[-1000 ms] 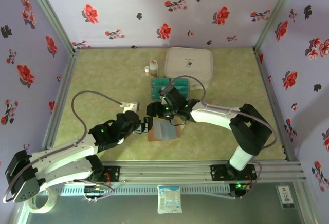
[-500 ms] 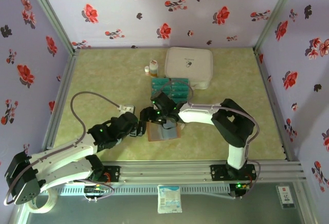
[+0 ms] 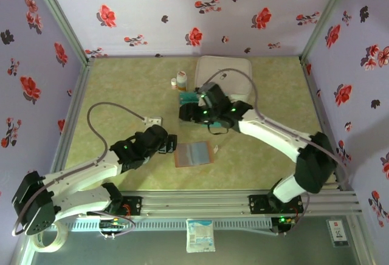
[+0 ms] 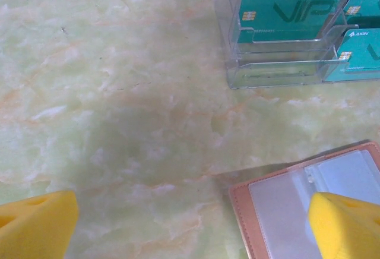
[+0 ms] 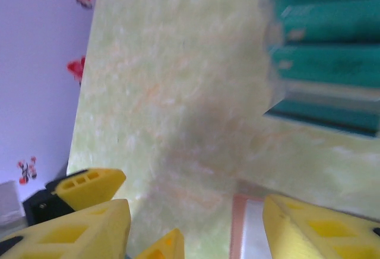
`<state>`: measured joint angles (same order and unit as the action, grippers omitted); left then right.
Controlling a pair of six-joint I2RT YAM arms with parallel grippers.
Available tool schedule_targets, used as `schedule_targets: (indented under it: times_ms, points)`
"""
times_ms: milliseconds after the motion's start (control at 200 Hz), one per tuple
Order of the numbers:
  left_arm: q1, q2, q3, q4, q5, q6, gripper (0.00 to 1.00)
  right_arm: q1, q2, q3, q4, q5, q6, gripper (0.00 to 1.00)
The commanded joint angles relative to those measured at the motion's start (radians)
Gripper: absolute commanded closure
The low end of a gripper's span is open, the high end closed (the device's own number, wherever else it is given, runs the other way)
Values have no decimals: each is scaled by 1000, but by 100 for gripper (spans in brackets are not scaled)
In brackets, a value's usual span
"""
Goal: Put the credit cards into the card holder
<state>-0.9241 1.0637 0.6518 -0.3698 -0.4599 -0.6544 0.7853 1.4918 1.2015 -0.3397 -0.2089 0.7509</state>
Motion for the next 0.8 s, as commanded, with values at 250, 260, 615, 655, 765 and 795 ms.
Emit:
schedule_targets:
  times_ms: [250, 260, 615, 655, 765, 795]
  points:
    - [12, 206, 100, 5, 64, -12, 0, -105, -177, -302, -103, 91, -43, 39]
    - [12, 212, 102, 5, 66, -13, 0, -107, -178, -307, -99, 91, -43, 39]
    - [11, 369, 112, 24, 133, -41, 0, -113, -113, -465, 13, 95, -48, 41]
    - [10, 376, 107, 30, 140, -45, 0, -113, -109, -475, 19, 94, -47, 42]
    - [7, 387, 82, 59, 154, -59, 0, -113, -106, -496, 28, 92, -47, 46]
    - [5, 388, 74, 66, 161, -60, 0, -113, -108, -502, 31, 92, -46, 47]
